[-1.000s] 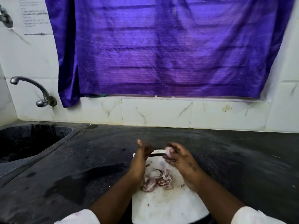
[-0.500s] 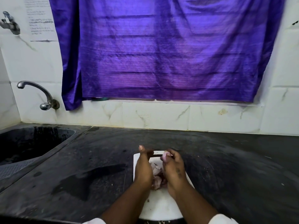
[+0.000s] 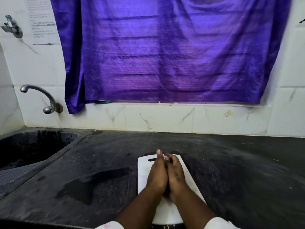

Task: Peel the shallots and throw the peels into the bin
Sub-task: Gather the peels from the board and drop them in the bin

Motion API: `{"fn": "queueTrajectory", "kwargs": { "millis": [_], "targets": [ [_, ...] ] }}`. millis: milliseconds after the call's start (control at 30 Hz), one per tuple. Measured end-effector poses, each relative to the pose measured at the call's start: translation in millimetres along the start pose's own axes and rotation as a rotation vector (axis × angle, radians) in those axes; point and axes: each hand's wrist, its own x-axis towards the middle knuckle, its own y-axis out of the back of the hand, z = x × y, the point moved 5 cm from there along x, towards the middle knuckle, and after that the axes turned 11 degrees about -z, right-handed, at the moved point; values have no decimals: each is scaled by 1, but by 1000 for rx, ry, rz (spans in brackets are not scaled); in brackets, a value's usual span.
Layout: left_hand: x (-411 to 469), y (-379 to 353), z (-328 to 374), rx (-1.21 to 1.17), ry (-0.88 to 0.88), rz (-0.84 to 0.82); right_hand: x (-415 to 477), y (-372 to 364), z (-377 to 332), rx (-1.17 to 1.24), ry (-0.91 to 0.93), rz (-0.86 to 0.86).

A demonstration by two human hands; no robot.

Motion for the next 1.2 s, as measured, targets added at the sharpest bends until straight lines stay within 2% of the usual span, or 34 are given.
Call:
{"fn": "queueTrajectory", "kwargs": {
  "millis": [167,300,433,533,733,867,900,1033,1100,1200],
  "targets": [
    [-5,3,-5,-325,-3,63,-13,-8,4,264,-73,61],
    [-13,5,-6,-584,37,43,-21,-10,5,539,-149,74],
    [-30,12,7,-792,-21,78,-24,-18,8,817,-157,99],
    [-49,31,25,-909,-131,92,-37,-46,-14,1013,-121,-48],
    [-113,121,65,-1006,-342,194,-69,-161,-46,1048,-90,-317],
    [-185,213,56,-1027,-455,379,-111,-273,-19,1098,-246,-542],
    [-202,230,51,-1051,-475,422,-121,-292,-8,1064,-278,-550],
    [-282,310,-11,-1034,-518,676,-187,-379,69,941,-514,-597],
    [-310,336,-55,-1060,-485,792,-216,-403,112,848,-626,-612],
    [-336,372,-130,-1147,-409,933,-245,-423,180,687,-783,-522]
  ]
}}
